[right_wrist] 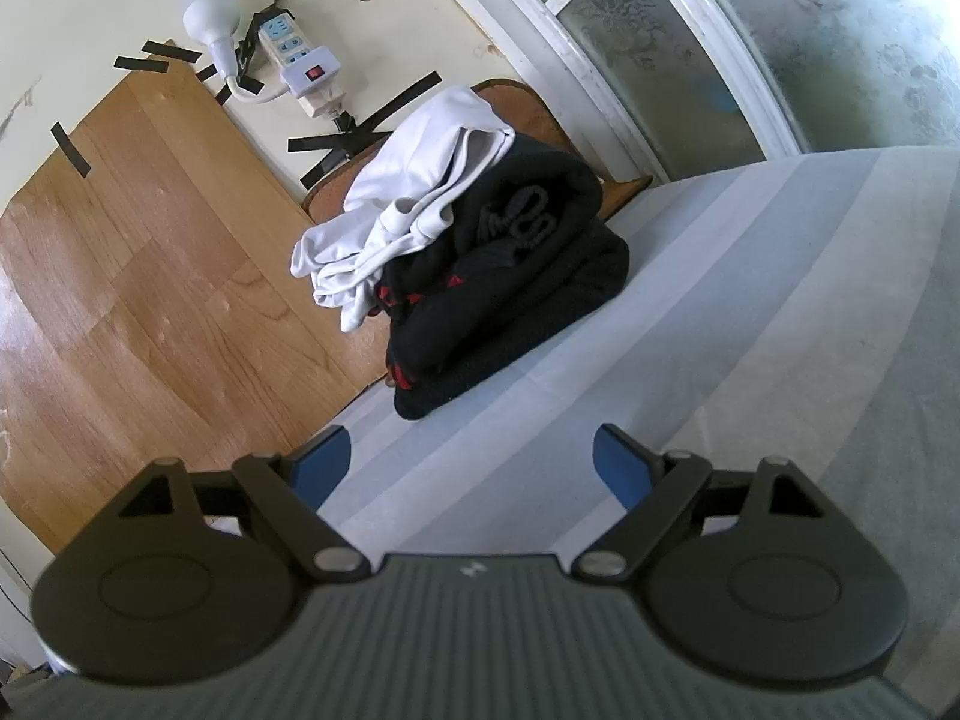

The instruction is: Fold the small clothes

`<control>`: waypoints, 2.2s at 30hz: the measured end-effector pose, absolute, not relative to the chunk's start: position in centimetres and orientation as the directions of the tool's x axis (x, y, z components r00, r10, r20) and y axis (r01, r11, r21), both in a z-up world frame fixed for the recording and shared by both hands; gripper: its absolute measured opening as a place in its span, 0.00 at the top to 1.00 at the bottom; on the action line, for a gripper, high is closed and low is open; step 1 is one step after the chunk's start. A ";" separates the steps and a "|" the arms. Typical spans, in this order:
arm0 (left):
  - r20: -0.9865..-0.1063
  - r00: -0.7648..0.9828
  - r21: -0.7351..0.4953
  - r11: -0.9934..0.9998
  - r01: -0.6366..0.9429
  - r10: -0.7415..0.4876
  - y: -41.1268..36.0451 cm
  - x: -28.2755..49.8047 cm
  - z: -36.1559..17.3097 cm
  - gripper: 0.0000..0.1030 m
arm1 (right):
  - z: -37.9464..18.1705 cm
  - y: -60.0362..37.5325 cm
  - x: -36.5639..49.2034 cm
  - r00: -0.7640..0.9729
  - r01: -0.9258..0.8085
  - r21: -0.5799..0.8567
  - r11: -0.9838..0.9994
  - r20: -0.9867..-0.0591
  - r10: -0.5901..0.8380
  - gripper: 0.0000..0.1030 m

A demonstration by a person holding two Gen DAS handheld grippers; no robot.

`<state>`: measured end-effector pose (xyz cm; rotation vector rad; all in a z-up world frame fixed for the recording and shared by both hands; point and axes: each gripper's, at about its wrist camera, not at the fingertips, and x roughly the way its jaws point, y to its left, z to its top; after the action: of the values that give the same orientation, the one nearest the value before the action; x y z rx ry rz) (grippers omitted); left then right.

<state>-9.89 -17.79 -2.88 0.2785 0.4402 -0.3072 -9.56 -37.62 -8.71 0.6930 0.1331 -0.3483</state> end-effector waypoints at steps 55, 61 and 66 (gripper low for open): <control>-0.418 0.857 0.158 0.904 0.396 -0.302 -17.3 -10.7 -2.5 0.00 | -8.7 -37.7 -9.6 0.933 0.359 0.611 0.705 -0.235 -0.271 0.12; -0.423 0.858 0.160 0.908 0.386 -0.291 -17.3 -10.6 -2.5 0.00 | -8.7 -37.8 -9.4 0.935 0.356 0.613 0.706 -0.236 -0.266 0.10; -0.420 0.859 0.159 0.907 0.389 -0.294 -17.3 -10.6 -2.5 0.00 | -8.8 -37.8 -9.4 0.935 0.353 0.612 0.708 -0.236 -0.263 0.10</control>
<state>-10.62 -17.32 -2.54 0.2436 0.3998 -0.3624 -9.42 -37.76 -8.76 0.7063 0.1346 -0.3436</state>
